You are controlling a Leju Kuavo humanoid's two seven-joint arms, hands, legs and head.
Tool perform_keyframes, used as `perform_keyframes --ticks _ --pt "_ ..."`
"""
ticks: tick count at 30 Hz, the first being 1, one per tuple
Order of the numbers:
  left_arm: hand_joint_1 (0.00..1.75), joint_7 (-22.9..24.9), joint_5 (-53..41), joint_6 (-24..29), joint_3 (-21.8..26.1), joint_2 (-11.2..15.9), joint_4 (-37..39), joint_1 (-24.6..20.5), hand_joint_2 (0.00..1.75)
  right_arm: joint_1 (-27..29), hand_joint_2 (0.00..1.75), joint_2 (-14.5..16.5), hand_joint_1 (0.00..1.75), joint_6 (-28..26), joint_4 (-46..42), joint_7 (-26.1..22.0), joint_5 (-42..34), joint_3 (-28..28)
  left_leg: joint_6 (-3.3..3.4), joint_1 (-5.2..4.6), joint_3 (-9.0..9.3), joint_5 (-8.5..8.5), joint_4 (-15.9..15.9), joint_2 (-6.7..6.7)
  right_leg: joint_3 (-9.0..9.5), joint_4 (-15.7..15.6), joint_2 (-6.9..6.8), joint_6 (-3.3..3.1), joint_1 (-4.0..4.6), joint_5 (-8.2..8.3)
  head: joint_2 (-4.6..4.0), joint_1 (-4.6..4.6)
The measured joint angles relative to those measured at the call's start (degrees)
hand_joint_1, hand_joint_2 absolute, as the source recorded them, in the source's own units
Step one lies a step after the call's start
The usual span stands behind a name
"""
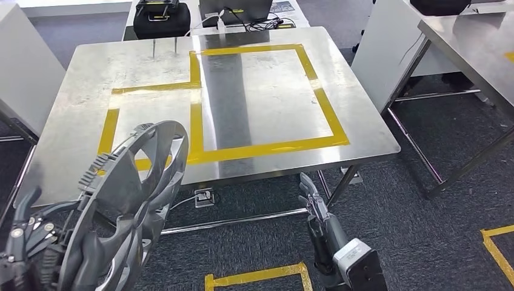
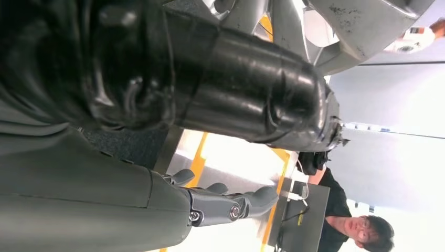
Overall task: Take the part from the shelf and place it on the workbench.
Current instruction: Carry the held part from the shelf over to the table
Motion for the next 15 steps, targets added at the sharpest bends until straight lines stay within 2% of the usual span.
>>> perform_keyframes --ticks 1,2,3,5,6,7,8,9,10,12,14,15 --pt "1.62 0.1 -0.1 0.0 0.0 0.0 0.0 0.0 1.75 0.1 0.0 0.0 0.0 0.0 0.0 0.0 0.0 0.0 0.34 -0.11 0.19 0.14 0.0 0.56 -0.27 -0.2 0.54 0.47 -0.17 0.22 0.0 0.09" --pt "1.65 0.2 -0.2 0.0 0.0 0.0 -0.1 0.0 1.75 0.1 0.0 0.0 0.0 -0.1 0.0 0.0 0.0 0.0 0.72 -0.12 0.42 0.32 -0.1 1.12 -0.6 -0.1 0.37 0.81 -0.23 0.19 0.0 0.16" --pt "1.68 0.3 -0.4 0.0 0.0 0.0 -0.1 0.1 1.75 0.2 0.0 0.0 0.0 -0.1 0.0 0.0 0.0 0.0 1.14 -0.14 0.61 0.55 -0.2 1.73 -1.18 0.7 -0.44 1.13 -0.2 -0.38 0.0 0.41" --pt "1.75 0.5 -0.6 0.0 0.0 0.0 -0.2 0.1 1.75 0.2 0.0 0.0 0.0 -0.2 0.0 0.0 0.1 0.0 1.76 -0.27 0.67 0.93 -0.4 2.84 -3.39 5.8 -3.36 1.36 -0.04 -3.48 0.0 1.3" --pt "1.75 0.6 -0.8 0.0 0.0 0.0 -0.2 0.2 1.75 0.1 0.0 0.0 0.0 -0.2 0.0 0.1 0.1 0.0 1.94 -0.5 0.56 0.99 -0.4 3.28 -4.89 9.6 -4.47 1.39 0.01 -5.5 0.0 1.74" --pt "1.75 0.8 -0.9 0.0 0.0 0.0 -0.2 0.3 1.75 0.1 0.0 0.0 0.0 -0.2 0.0 0.1 0.1 0.0 2.07 -0.74 0.47 1.02 -0.4 3.69 -6.24 13.1 -5.01 1.38 0.03 -7.05 0.0 2.01" --pt "1.75 0.9 -1.1 0.0 0.0 0.0 -0.2 0.3 1.75 0.2 0.0 0.1 0.0 -0.3 0.1 0.2 0.2 0.0 2.13 -0.98 0.39 1.02 -0.4 4.03 -6.97 15.2 -5.23 1.26 0.14 -7.71 0.0 2.16" --pt "1.75 1.1 -1.2 0.0 -0.1 0.0 -0.2 0.3 1.75 0.2 0.0 0.1 0.0 -0.3 0.1 0.4 0.3 0.0 2.2 -1.24 0.35 1.02 -0.3 4.31 -6.7 15.3 -5.31 0.98 0.32 -7.33 0.0 2.33" --pt "1.75 1.3 -1.4 0.0 -0.1 0.0 -0.2 0.3 1.75 0.2 0.0 0.1 0.0 -0.4 0.1 0.5 0.4 0.0 2.25 -1.5 0.35 1.0 -0.3 4.52 -5.65 13.8 -5.32 0.59 0.54 -6.24 0.0 2.51" --pt "1.75 1.6 -1.7 0.0 -0.2 0.0 -0.3 0.3 1.75 0.2 0.0 0.1 0.0 -0.5 0.2 0.9 0.8 0.0 2.34 -1.97 0.41 0.97 -0.3 4.89 -1.39 6.2 -5.58 -1.11 1.32 -3.31 0.0 2.69" --pt "1.75 1.8 -1.8 0.0 -0.3 0.0 -0.4 0.3 1.75 0.2 0.0 0.1 0.0 -0.6 0.1 1.1 1.2 0.0 2.24 -2.08 0.22 1.0 -0.3 5.18 1.71 0.8 -6.17 -2.58 2.15 -1.96 0.0 2.53" --pt "1.75 1.9 -1.8 0.0 -0.3 0.0 -0.4 0.3 1.75 0.2 0.0 0.1 0.0 -0.6 0.1 1.3 1.3 0.0 2.14 -2.03 0.05 1.03 -0.2 5.29 2.13 0.1 -6.39 -2.9 2.38 -1.98 0.0 2.47"
